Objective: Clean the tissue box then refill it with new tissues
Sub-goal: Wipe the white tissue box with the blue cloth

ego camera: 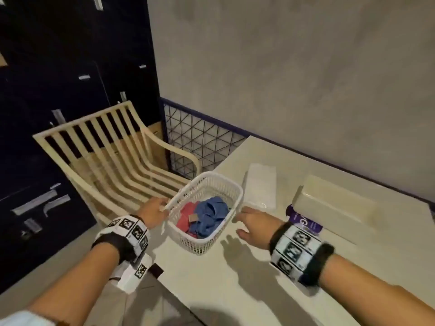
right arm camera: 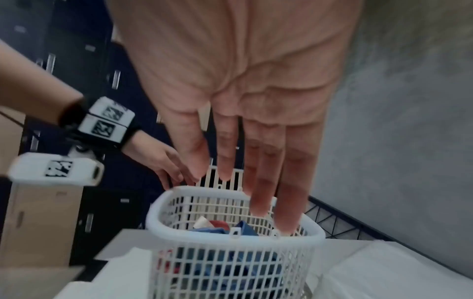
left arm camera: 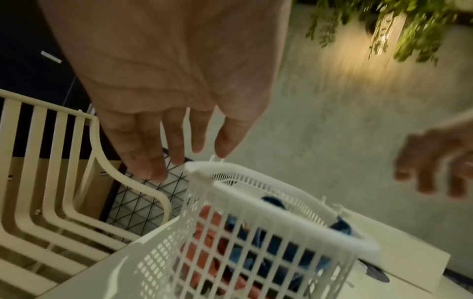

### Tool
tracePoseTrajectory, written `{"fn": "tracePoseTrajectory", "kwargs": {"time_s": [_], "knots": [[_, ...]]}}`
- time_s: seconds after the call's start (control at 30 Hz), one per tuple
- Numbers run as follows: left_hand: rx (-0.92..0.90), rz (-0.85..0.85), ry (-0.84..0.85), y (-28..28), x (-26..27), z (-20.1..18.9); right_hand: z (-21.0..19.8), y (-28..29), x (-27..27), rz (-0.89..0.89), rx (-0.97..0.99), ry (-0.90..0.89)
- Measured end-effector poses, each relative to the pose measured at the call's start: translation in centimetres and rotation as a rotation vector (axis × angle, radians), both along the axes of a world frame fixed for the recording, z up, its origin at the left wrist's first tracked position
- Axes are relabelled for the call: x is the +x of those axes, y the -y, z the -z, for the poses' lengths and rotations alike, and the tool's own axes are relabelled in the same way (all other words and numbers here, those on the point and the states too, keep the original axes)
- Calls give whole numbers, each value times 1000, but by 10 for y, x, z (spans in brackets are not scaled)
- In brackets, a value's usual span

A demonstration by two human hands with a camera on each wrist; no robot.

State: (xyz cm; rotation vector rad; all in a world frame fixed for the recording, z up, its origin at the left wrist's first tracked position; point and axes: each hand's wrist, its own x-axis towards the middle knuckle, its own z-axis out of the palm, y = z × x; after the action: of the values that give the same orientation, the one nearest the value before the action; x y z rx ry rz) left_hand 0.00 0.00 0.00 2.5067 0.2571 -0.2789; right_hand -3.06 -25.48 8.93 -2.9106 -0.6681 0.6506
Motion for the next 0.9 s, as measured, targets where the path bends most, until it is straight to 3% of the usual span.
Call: {"fn": "tracePoseTrajectory", "kwargs": {"time_s": [0.13,0.2,0.27,0.43,0.53,0.6,0.73,0.83,0.9], "knots": [[-6,55,-93,-5,11,14,18,-45,65,-57,-93,-15],[-37,65,-86,-7,19,21,31,-59,92,-128,-260,-34],[-85,67,-89,-9,25,26,28,-67,94,-162,-383,-14],[-202,57,-132,-17,35,45,24,-102,97,-447,-645,75],[-220,86,-127,-17,33,49,32,-112,105,-420,-662,9],[-219,123,-131,-21,35,52,32,-113,118,-348,-578,-10],[-183,210,-29,-21,42,27,9,-100,144,21,-140,-131],[-158,345,134,0,53,-21,-36,-63,144,186,307,-241],[-294,484,164,22,61,-53,-74,-36,129,300,668,-194]]}}
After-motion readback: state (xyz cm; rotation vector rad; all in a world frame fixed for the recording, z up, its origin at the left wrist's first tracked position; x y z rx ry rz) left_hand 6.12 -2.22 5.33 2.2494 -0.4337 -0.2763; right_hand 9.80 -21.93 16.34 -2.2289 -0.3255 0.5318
